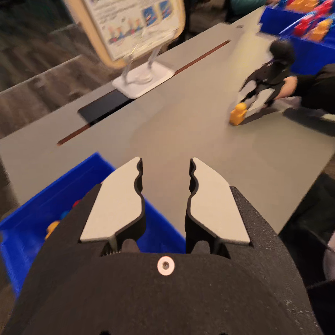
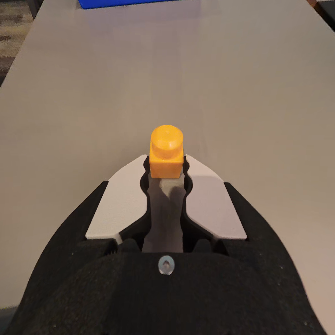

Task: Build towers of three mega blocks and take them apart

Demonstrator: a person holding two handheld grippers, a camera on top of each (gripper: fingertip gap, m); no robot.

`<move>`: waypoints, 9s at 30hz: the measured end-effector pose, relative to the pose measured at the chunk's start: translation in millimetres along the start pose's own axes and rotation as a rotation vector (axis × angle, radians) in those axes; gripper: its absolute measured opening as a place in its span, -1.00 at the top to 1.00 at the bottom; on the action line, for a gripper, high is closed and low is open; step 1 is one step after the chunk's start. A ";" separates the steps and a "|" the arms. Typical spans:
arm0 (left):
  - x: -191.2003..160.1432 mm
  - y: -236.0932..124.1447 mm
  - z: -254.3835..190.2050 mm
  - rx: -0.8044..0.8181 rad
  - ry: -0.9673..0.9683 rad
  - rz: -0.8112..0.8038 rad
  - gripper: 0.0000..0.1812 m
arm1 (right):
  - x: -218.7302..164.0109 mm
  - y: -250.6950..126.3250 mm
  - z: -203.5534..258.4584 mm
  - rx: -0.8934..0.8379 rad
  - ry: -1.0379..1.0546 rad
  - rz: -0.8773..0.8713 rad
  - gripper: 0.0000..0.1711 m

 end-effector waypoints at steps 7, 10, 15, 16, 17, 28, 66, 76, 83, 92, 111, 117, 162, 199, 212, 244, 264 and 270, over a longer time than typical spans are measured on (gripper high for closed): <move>-109.9 24.1 57.0 0.153 -0.129 0.492 0.35 | -2.2 -4.0 -0.7 -0.045 0.026 -0.003 0.25; -139.9 43.4 80.4 0.270 -0.146 0.628 0.41 | 3.3 -13.8 2.9 -0.056 0.017 -0.013 0.26; -166.4 72.9 115.0 0.463 -0.202 0.798 0.45 | 8.2 -39.1 4.8 -0.099 0.034 -0.055 0.27; -166.8 77.6 120.7 0.502 -0.191 0.799 0.46 | 7.2 -43.8 5.3 -0.103 0.040 -0.064 0.28; -166.8 81.5 124.7 0.533 -0.176 0.806 0.46 | 5.3 -47.9 5.9 -0.104 0.049 -0.070 0.29; -177.5 89.6 101.5 0.515 -0.066 0.828 0.44 | -9.4 -66.4 2.5 -0.109 0.079 -0.085 0.32; 145.8 40.2 -189.4 -0.443 0.037 -0.452 0.60 | 266.3 -87.3 122.3 0.148 -0.266 -0.657 0.25; 152.0 40.0 -229.6 -0.611 0.041 -0.463 0.60 | 259.1 -90.4 138.4 0.204 -0.231 -0.620 0.59; 99.7 44.3 -187.6 -0.434 0.073 -0.314 0.46 | 160.8 -100.5 88.7 -0.008 -0.230 -0.371 0.59; 51.3 7.1 -90.0 -0.177 0.038 -0.185 0.46 | -14.4 -53.0 15.2 -0.070 0.017 -0.140 0.59; -156.0 46.5 134.9 0.477 -0.137 0.673 0.53 | -28.9 -55.9 8.3 -0.123 0.053 -0.044 0.25; -183.0 75.1 143.9 0.507 -0.065 0.744 0.56 | -22.9 -79.3 12.7 -0.148 0.071 -0.133 0.28; -205.0 67.9 113.0 0.358 -0.404 0.824 0.60 | -31.6 -96.7 26.7 -0.100 0.078 -0.184 0.36; 142.6 158.3 -220.6 -0.768 -0.121 -0.526 0.61 | 195.5 -195.3 53.8 -0.117 0.006 -0.461 0.58; 157.8 131.7 -205.3 -0.971 -0.290 -0.579 0.61 | 280.5 -137.8 61.6 -0.017 0.047 -0.226 0.58; 147.2 119.9 -212.6 -0.987 -0.183 -0.499 0.61 | 255.6 -115.3 68.8 0.014 0.185 0.103 0.58; 149.5 103.5 -136.3 -0.877 -0.267 -0.651 0.61 | 22.1 -30.9 2.2 -0.243 0.097 -0.117 0.13; 149.2 106.1 -143.8 -0.900 -0.261 -0.630 0.61 | 8.6 -8.0 2.0 -0.164 0.078 -0.005 0.21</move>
Point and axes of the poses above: each gripper's, where its closed fingertips meet, y out along the fingers, x out of its top, z = x × y across the jaws, the point moved 3 cm from there along -y, back along the fingers, and after that the axes turned 11 degrees about x, right-handed, at the moved point
